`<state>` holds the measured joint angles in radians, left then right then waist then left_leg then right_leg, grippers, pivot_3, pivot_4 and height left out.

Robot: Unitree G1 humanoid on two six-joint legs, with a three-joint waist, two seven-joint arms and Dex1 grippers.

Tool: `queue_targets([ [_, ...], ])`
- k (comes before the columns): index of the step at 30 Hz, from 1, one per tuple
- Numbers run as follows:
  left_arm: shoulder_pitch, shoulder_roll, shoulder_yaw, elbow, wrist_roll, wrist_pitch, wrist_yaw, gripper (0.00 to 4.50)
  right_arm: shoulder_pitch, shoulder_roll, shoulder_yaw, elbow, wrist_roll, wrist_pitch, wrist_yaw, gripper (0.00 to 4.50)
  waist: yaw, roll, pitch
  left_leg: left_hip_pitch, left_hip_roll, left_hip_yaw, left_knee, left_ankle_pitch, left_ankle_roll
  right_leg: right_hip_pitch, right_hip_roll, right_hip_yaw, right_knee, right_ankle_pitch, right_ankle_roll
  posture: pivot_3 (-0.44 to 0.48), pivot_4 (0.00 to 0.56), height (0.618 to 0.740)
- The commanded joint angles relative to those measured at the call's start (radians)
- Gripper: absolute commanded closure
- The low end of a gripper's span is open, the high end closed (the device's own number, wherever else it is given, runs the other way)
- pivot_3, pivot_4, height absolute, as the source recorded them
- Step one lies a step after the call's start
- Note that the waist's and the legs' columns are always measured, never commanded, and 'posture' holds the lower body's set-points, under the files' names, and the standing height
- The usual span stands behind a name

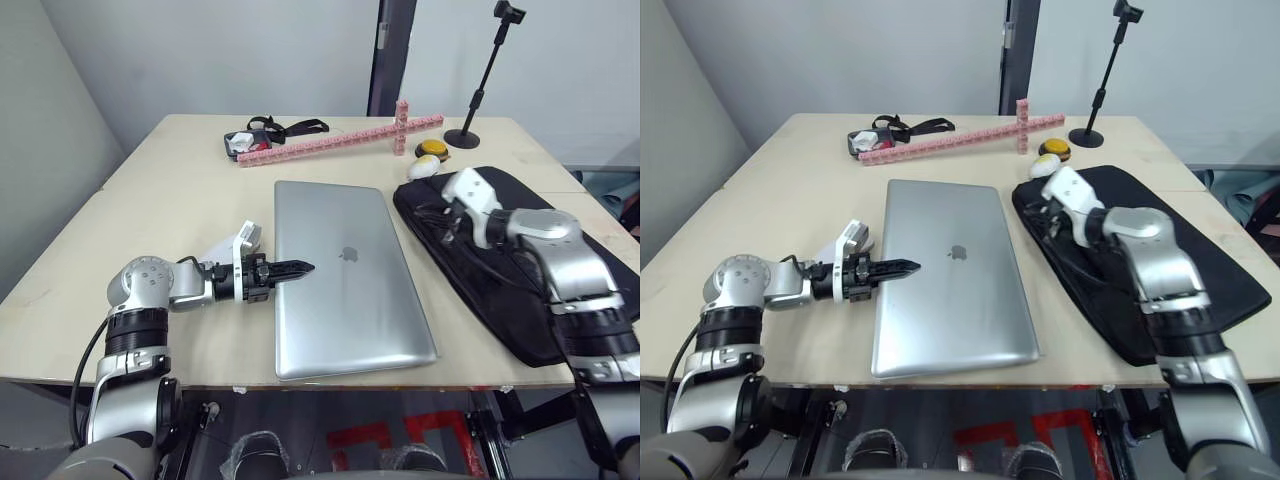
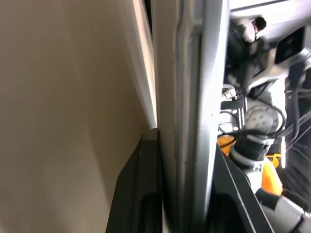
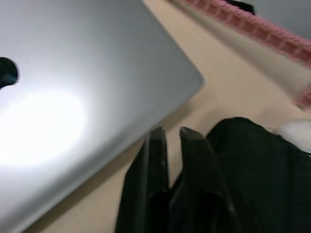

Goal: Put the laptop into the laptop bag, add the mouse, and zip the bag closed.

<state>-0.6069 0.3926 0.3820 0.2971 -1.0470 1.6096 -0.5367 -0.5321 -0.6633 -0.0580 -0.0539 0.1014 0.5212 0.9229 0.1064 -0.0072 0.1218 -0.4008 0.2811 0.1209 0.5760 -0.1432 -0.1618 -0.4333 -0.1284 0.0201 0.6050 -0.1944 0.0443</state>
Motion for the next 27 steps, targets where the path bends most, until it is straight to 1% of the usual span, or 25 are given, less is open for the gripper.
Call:
queue_targets([
  [1,-0.021,-0.027,0.078,0.004,-0.253,0.005,0.107,4.20,0.076,-0.043,-0.043,-0.111,0.038,0.057,-0.013,2.68,0.000,0.000,0.000,0.000,0.000,0.000,0.000,0.000,0.000,0.000,0.000,0.000,-0.001,0.001,0.002,0.000,0.150,0.740],
  [3,0.006,-0.053,0.097,-0.025,-0.302,0.005,0.182,4.20,0.138,-0.059,-0.035,-0.136,0.018,0.059,-0.043,1.96,-0.002,0.000,0.000,-0.001,0.000,0.000,0.000,0.000,0.000,0.000,0.000,0.000,-0.003,0.002,0.003,0.000,0.150,0.740],
  [5,0.030,-0.095,0.128,-0.069,-0.301,0.005,0.259,4.20,0.172,-0.049,-0.028,-0.134,-0.001,0.051,-0.089,1.37,-0.004,0.000,0.000,-0.001,0.000,0.001,0.000,0.000,0.000,0.000,0.000,0.001,-0.003,0.002,0.004,0.000,0.150,0.740],
  [7,0.050,-0.116,0.126,-0.088,-0.328,0.005,0.305,4.20,0.180,-0.032,-0.017,-0.123,-0.017,0.038,-0.132,1.37,-0.011,0.000,0.000,-0.001,0.000,0.001,0.000,0.000,0.000,0.000,0.000,0.001,-0.004,0.002,0.005,0.000,0.150,0.740],
  [10,0.052,-0.125,0.109,-0.044,-0.446,0.005,0.374,4.20,0.184,-0.028,0.021,-0.108,-0.048,0.022,-0.168,1.37,-0.020,0.001,0.001,0.000,0.000,0.002,0.000,0.000,0.000,-0.001,0.000,0.002,-0.005,0.006,0.013,0.000,0.150,0.740],
  [13,0.056,-0.136,0.111,-0.038,-0.505,-0.015,0.438,4.20,0.184,-0.039,0.071,-0.079,-0.097,-0.003,-0.192,1.37,-0.019,0.001,0.001,0.000,0.000,0.002,0.000,0.001,0.000,-0.001,0.000,0.002,-0.007,0.007,0.016,0.000,0.150,0.740],
  [16,0.078,-0.122,0.084,-0.053,-0.571,-0.040,0.484,4.20,0.186,-0.044,0.105,-0.058,-0.126,-0.007,-0.207,1.37,-0.016,0.001,0.001,-0.001,0.000,0.003,0.000,0.001,0.000,-0.001,0.000,0.003,-0.009,0.008,0.018,0.000,0.150,0.740],
  [22,0.123,-0.085,0.013,-0.093,-0.687,-0.111,0.549,4.20,0.165,-0.031,0.125,-0.040,-0.150,0.011,-0.243,1.37,-0.015,0.001,0.001,-0.001,0.000,0.004,-0.001,0.001,-0.001,-0.001,0.000,0.003,-0.010,0.011,0.023,0.000,0.150,0.740],
  [24,0.135,-0.071,-0.010,-0.100,-0.721,-0.138,0.564,4.20,0.167,-0.020,0.123,-0.039,-0.142,0.026,-0.250,1.90,-0.013,0.001,0.001,-0.001,0.000,0.004,-0.001,0.001,-0.001,0.000,0.000,0.003,-0.010,0.011,0.024,0.000,0.150,0.740],
  [27,0.152,-0.042,-0.053,-0.106,-0.776,-0.166,0.578,4.20,0.175,0.005,0.099,-0.028,-0.108,0.059,-0.258,2.86,-0.014,0.001,0.001,-0.001,0.000,0.004,0.000,0.001,-0.001,0.000,0.000,0.004,-0.010,0.011,0.024,0.000,0.150,0.740],
])
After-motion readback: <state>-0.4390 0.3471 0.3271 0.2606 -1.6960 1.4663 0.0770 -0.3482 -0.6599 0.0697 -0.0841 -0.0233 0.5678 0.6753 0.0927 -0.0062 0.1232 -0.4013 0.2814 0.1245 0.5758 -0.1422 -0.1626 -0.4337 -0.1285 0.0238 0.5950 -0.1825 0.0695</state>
